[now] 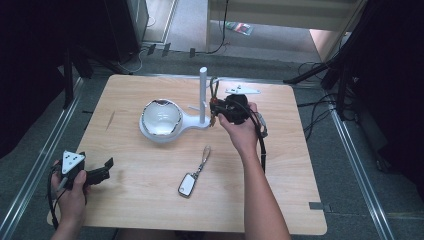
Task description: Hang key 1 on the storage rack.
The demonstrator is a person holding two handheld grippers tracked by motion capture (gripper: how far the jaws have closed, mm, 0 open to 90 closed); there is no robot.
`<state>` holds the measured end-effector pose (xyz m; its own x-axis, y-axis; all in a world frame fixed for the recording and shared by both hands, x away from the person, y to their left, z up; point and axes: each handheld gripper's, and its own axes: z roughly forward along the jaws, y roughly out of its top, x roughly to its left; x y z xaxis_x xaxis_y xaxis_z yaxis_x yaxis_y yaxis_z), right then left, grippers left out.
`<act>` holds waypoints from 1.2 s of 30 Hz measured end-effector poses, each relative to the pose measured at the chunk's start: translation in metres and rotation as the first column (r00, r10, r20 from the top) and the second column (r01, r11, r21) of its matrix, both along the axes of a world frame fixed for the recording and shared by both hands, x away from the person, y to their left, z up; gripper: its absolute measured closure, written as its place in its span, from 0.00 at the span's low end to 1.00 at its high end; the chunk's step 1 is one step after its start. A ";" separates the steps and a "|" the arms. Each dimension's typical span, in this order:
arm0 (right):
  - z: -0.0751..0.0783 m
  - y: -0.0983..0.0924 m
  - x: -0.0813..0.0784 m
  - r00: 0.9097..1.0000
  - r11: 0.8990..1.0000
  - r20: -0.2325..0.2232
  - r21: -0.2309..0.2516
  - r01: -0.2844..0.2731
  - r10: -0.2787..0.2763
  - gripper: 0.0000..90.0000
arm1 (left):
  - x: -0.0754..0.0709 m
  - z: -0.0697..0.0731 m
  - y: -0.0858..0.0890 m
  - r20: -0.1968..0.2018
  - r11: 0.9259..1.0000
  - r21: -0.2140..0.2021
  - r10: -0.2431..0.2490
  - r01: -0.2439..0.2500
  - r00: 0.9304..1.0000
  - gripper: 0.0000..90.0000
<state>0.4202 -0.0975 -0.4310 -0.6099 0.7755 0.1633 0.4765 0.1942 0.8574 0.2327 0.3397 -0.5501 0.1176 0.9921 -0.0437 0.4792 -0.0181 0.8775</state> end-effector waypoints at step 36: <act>-0.006 0.019 -0.076 0.935 0.939 -0.252 -0.298 0.169 -0.249 0.45 | 0.000 0.000 0.000 0.007 1.000 0.000 0.003 -0.003 1.000 0.02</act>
